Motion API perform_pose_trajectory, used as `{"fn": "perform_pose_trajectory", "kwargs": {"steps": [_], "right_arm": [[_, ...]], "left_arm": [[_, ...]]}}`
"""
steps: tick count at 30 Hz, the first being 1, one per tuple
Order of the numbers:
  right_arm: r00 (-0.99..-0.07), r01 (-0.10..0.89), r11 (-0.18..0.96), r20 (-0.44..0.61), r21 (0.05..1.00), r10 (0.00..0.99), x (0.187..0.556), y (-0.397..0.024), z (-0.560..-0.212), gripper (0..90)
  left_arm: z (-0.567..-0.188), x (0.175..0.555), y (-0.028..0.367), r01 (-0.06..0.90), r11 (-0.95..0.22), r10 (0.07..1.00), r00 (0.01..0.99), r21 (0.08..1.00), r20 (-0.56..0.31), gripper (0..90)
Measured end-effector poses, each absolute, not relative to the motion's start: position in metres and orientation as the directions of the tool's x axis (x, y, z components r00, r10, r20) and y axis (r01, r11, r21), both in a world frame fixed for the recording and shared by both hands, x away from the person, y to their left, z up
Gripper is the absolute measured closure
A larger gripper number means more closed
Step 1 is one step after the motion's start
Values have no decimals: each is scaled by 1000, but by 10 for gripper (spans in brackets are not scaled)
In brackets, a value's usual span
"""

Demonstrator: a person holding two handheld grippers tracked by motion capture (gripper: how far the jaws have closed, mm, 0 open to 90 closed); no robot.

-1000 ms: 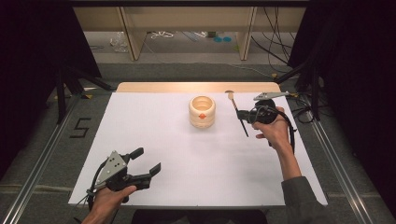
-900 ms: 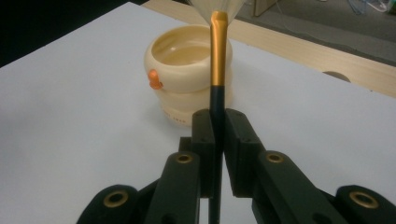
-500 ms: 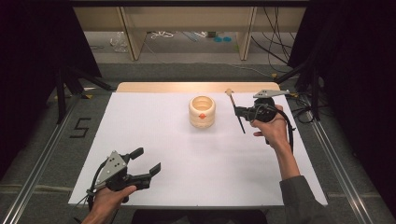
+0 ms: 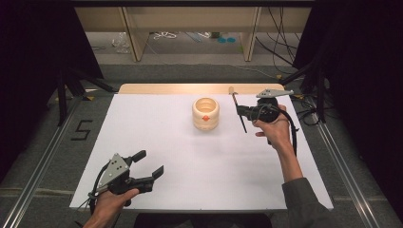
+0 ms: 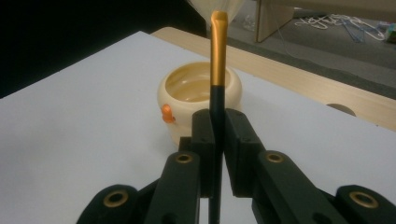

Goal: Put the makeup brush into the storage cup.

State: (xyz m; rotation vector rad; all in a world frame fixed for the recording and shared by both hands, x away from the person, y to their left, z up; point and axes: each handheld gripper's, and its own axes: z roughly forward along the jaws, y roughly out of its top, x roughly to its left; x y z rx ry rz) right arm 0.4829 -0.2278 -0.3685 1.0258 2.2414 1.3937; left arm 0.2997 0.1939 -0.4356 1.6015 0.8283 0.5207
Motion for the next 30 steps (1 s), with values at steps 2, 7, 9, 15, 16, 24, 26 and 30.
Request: {"fn": "perform_pose_trajectory", "kwargs": {"steps": [2,7,9,15,16,24,26,30], "right_arm": [[-692,408,258,113,876,713,484,-227,-369,832],[-694,403,255,112,879,711,485,-226,-368,832],[-693,400,252,112,881,712,485,-226,-368,832],[-687,406,229,130,884,715,487,-225,-368,832],[-688,400,236,120,885,716,488,-225,-368,832],[-687,386,216,124,897,716,491,-223,-369,832],[-677,395,205,133,896,724,492,-222,-369,832],[-686,380,199,131,903,716,495,-217,-368,832]], "left_arm": [[-436,299,194,225,-49,755,646,973,-112,158],[-435,300,194,226,-52,758,644,973,-109,158],[-435,299,194,228,-41,758,642,973,-118,158],[-435,299,194,226,-48,756,645,973,-112,158],[-435,299,194,225,-48,756,644,973,-112,158],[-436,301,194,219,-40,751,651,975,-115,158],[-436,301,194,219,-41,751,650,975,-114,158],[-435,299,195,224,-50,756,645,973,-110,158]]}}
